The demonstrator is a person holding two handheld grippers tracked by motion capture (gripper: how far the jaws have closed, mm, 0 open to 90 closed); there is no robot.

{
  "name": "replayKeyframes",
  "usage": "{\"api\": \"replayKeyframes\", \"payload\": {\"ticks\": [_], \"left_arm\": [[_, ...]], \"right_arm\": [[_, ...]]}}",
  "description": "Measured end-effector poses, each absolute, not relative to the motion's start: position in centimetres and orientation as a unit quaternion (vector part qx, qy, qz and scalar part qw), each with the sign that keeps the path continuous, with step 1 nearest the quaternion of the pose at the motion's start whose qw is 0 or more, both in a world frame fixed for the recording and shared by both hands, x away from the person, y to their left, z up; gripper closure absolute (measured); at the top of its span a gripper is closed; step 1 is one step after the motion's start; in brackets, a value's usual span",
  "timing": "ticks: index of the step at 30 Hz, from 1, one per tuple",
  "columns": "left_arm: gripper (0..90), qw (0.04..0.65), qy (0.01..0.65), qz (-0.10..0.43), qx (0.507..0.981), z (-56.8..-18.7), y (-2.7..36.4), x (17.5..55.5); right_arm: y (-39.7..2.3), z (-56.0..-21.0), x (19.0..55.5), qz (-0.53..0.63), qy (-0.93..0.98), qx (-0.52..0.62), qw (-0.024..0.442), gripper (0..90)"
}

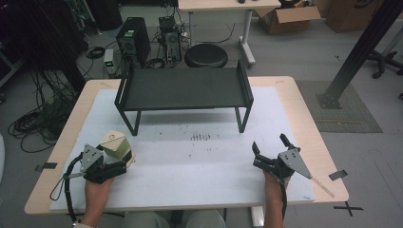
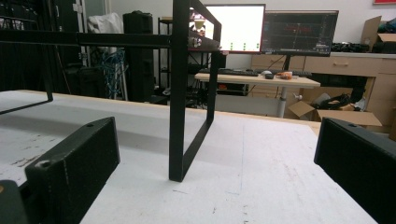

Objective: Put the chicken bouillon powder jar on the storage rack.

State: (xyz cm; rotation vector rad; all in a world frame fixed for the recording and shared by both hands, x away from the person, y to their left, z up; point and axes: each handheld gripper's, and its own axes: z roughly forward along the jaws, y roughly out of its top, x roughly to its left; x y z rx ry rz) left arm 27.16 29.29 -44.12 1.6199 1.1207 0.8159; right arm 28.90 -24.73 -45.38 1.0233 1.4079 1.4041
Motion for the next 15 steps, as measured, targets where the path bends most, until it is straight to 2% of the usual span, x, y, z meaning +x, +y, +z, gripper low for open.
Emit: {"api": "replayKeyframes", "payload": {"ticks": [9, 15], "left_arm": [[7.5, 0.478, 0.469, 0.330, 0.666, -44.43, 29.02, 27.49], [15.8, 0.480, 0.466, 0.330, 0.667, -44.42, 29.06, 27.48]], "right_arm": [[-24.75, -45.38, 28.89, 0.566, 0.566, 0.411, 0.437, 0.0], [-24.75, -45.38, 28.89, 0.566, 0.566, 0.411, 0.437, 0.0]]}}
